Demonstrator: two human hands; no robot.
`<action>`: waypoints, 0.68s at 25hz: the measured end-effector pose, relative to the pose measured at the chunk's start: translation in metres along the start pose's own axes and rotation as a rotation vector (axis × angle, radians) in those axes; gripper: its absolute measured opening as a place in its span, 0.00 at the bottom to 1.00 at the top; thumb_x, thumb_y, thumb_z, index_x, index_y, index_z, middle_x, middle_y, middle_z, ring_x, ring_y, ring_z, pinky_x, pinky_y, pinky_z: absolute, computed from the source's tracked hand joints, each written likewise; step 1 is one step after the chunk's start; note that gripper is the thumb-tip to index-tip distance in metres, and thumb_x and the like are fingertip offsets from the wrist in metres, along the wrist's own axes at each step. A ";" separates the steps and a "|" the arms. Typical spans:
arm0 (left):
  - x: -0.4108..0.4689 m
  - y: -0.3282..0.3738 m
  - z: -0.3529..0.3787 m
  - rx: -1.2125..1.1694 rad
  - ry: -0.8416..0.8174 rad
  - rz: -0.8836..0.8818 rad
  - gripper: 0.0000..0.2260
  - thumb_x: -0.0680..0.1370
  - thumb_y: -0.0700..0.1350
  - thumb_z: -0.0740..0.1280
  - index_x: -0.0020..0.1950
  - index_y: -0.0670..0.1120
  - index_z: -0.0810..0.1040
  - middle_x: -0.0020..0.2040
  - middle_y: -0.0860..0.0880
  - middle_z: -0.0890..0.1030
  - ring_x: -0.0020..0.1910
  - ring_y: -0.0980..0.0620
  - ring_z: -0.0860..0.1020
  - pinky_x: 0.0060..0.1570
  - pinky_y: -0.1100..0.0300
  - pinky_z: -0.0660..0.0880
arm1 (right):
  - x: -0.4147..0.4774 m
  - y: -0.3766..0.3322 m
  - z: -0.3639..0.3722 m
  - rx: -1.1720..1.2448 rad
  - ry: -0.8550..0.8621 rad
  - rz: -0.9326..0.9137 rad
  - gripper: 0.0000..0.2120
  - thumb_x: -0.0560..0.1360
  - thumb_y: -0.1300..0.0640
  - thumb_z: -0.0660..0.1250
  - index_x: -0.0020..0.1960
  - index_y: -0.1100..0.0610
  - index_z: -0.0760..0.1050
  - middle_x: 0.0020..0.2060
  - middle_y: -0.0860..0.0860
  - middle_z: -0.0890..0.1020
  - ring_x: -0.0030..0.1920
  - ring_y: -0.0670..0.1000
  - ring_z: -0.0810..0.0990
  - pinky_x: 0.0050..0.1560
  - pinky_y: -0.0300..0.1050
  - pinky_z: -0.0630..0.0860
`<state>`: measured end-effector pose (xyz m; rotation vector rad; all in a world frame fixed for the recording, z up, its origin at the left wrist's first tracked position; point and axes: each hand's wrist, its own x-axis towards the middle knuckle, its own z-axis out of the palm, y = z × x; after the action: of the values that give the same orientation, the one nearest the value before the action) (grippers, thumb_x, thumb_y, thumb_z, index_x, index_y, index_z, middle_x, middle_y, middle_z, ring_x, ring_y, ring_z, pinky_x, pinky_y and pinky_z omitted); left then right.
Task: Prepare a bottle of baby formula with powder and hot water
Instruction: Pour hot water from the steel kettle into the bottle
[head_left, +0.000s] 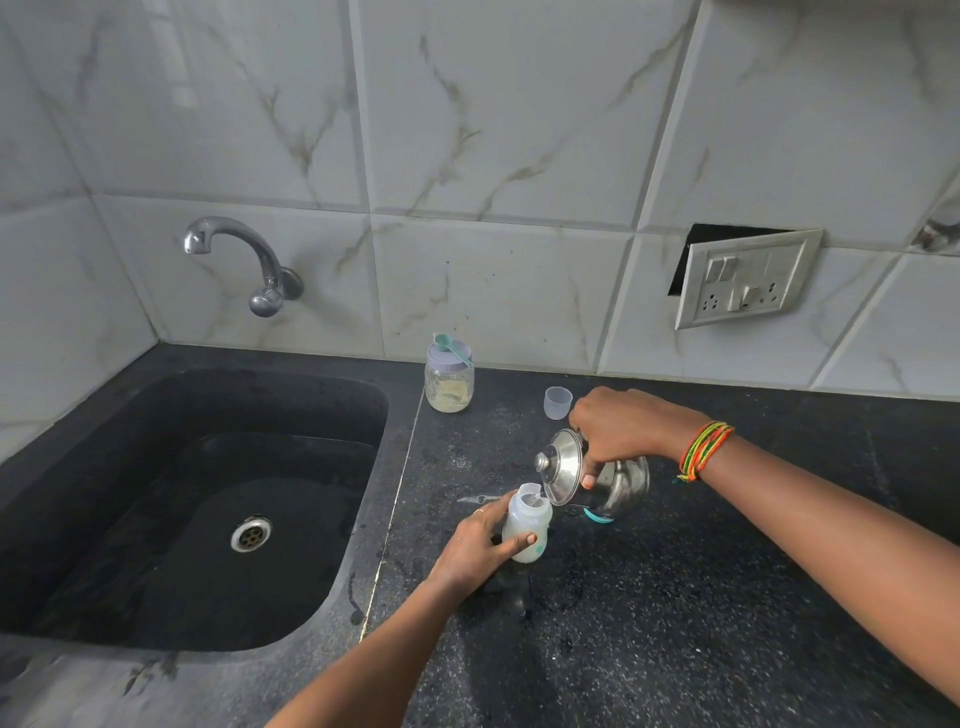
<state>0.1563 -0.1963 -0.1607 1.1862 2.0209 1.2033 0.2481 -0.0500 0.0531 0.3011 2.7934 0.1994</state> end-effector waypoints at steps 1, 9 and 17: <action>0.000 0.000 0.001 -0.005 0.007 -0.006 0.28 0.73 0.57 0.69 0.71 0.60 0.63 0.67 0.57 0.73 0.61 0.60 0.74 0.64 0.56 0.72 | 0.000 0.000 0.000 0.001 -0.001 0.000 0.21 0.65 0.44 0.75 0.40 0.60 0.71 0.33 0.46 0.64 0.37 0.52 0.72 0.29 0.41 0.63; 0.001 0.005 0.001 0.029 0.064 -0.048 0.27 0.70 0.59 0.70 0.68 0.60 0.67 0.60 0.58 0.79 0.55 0.61 0.77 0.60 0.54 0.75 | 0.002 -0.001 0.001 0.004 -0.001 -0.002 0.22 0.64 0.43 0.76 0.33 0.57 0.67 0.32 0.47 0.65 0.37 0.53 0.73 0.29 0.41 0.63; -0.002 0.007 0.000 0.024 0.049 -0.035 0.28 0.72 0.52 0.71 0.70 0.55 0.67 0.64 0.56 0.76 0.56 0.61 0.76 0.60 0.59 0.73 | 0.001 -0.001 -0.002 0.010 0.001 0.008 0.21 0.64 0.44 0.75 0.39 0.60 0.72 0.32 0.47 0.65 0.37 0.53 0.73 0.30 0.42 0.64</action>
<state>0.1603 -0.1964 -0.1550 1.1377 2.0886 1.2056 0.2458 -0.0509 0.0548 0.3141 2.7953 0.1879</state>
